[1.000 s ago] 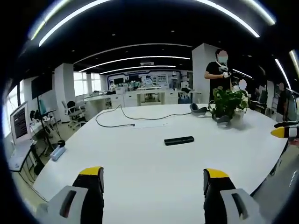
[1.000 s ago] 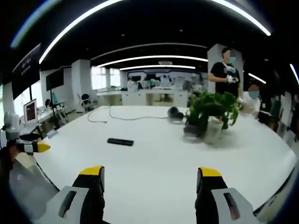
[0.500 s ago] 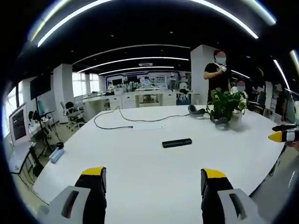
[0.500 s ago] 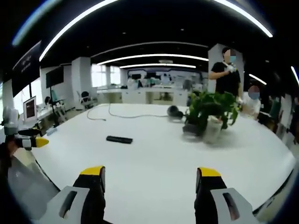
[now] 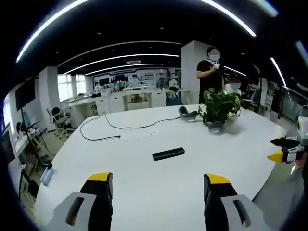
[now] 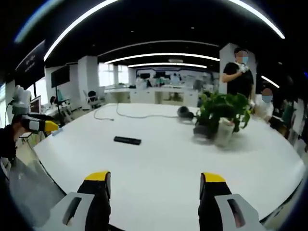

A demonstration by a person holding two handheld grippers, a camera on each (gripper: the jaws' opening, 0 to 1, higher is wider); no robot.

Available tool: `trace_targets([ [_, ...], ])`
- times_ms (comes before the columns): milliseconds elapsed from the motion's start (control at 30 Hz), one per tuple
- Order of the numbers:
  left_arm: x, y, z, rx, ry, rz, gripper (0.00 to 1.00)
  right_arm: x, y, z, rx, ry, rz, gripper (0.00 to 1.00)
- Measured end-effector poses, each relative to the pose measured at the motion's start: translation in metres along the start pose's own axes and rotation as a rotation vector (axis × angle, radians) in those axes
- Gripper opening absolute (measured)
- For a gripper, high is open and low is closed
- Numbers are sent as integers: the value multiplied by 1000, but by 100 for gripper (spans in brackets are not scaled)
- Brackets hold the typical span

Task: Press the specified remote control buttons in sequence, fully releasing each button before pressing the next.

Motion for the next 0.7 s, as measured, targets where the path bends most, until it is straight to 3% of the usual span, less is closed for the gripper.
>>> trace_targets([
  [200, -30, -20, 6, -145, 71, -13, 76, -2, 1, 1, -17, -5, -7, 71],
  [467, -62, -21, 5, -188, 152, -72, 72, -2, 2, 5, -24, 11, -11, 69],
  [700, -90, -19, 13, -266, 271, -109, 66, -4, 6, 6, -28, 18, -38, 68],
])
Point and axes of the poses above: the point that each gripper's makers call its tool centre point, and the gripper's own axes: x roughly backward along the fingers, z roughly to its right, y roughly out of its underside, the point moved 3 cm from there along x, roughly backward along the fingers, and after that the axes turned 15 degrees about -x, right-handed, at the moved point
